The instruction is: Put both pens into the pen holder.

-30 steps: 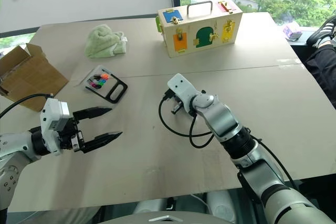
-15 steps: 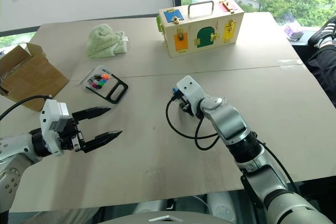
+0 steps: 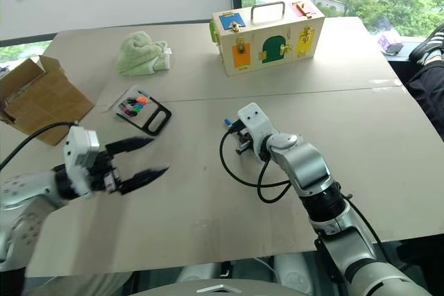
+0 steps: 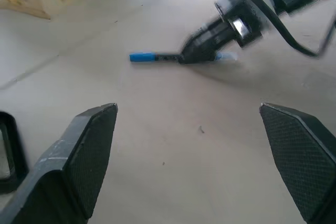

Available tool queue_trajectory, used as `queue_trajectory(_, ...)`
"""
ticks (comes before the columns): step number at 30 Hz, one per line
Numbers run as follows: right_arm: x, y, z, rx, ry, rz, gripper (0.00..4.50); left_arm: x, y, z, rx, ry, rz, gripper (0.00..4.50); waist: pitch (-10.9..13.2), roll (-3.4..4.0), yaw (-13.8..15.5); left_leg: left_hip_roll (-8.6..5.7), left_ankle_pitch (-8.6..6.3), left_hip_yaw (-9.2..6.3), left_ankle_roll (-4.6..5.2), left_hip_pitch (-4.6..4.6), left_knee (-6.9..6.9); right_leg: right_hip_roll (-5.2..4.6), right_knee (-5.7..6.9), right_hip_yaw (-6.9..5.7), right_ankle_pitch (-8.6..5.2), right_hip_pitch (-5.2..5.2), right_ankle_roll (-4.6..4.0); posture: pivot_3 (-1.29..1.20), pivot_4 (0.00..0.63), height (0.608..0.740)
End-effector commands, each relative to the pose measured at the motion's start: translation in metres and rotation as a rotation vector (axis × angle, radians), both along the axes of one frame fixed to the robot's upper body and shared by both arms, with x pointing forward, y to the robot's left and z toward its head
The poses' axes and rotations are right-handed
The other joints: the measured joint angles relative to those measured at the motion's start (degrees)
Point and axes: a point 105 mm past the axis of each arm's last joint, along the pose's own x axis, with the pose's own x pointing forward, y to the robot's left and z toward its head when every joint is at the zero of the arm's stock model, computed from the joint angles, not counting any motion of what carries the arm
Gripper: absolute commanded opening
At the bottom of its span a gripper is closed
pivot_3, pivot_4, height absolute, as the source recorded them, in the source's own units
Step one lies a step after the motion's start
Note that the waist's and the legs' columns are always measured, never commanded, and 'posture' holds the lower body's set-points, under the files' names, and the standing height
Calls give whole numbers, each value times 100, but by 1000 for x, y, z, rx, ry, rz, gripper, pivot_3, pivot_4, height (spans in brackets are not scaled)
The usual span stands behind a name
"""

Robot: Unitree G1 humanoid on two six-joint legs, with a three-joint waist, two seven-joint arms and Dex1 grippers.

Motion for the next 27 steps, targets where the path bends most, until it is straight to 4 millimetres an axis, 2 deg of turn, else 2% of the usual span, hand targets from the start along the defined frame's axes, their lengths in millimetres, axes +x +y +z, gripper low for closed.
queue_trajectory(1, -2, 9, 17, 122, -95, 60, 17, 25, -22, 3, -292, 74, 109, 4500, -6, -13, -23, 0, 0, -1, 0, 0, 5, 2, 6, -1, 0, 0, 0, 0, 150, 740)
queue_trajectory(4, -7, 15, 40, 196, -208, 135, 17, 38, -43, 11, -521, 136, 128, 4500, 1, -28, -61, 1, 0, -1, 1, -7, 12, 4, 11, -2, 1, -2, 2, 0, 150, 740)
queue_trajectory(7, -20, 24, 60, 259, -322, 260, 17, 45, -62, 14, -662, 188, 119, 4500, 1, -28, -77, 4, 7, 5, -12, -13, 9, 9, 12, 8, 1, -6, 2, 0, 150, 740)
queue_trajectory(13, -37, 30, 82, 366, -489, 388, 17, 53, -76, 19, -755, 218, 100, 4500, 2, -29, -54, 5, 13, 8, -22, -15, 8, 13, -2, 15, 0, -4, 2, 0, 150, 740)
queue_trajectory(18, -45, 32, 83, 391, -516, 448, 17, 57, -82, 24, -781, 206, 75, 4500, 2, -30, -31, 4, 14, 8, -24, -15, 10, 12, -2, 14, 0, -3, 2, 0, 150, 740)
queue_trajectory(21, -43, 30, 78, 381, -491, 432, 0, 56, -90, 30, -790, 194, 21, 3410, 2, -29, -22, 4, 15, 5, -25, -15, 10, 12, -2, 11, 0, -3, 2, 0, 150, 740)
queue_trajectory(23, -43, 29, 76, 377, -488, 427, 0, 56, -93, 31, -785, 189, 10, 2358, 2, -29, -22, 4, 15, 6, -25, -15, 10, 12, -3, 13, 0, -3, 2, 0, 150, 740)
queue_trajectory(26, -42, 28, 76, 384, -483, 427, 0, 56, -94, 33, -780, 175, 9, 1019, 2, -30, -23, 4, 15, 6, -25, -15, 10, 12, -4, 14, 0, -3, 2, 0, 150, 740)
queue_trajectory(27, -42, 27, 76, 390, -476, 428, 0, 56, -95, 34, -771, 166, 8, 796, 2, -30, -23, 4, 15, 6, -26, -15, 10, 12, -4, 13, 0, -3, 2, 0, 150, 740)
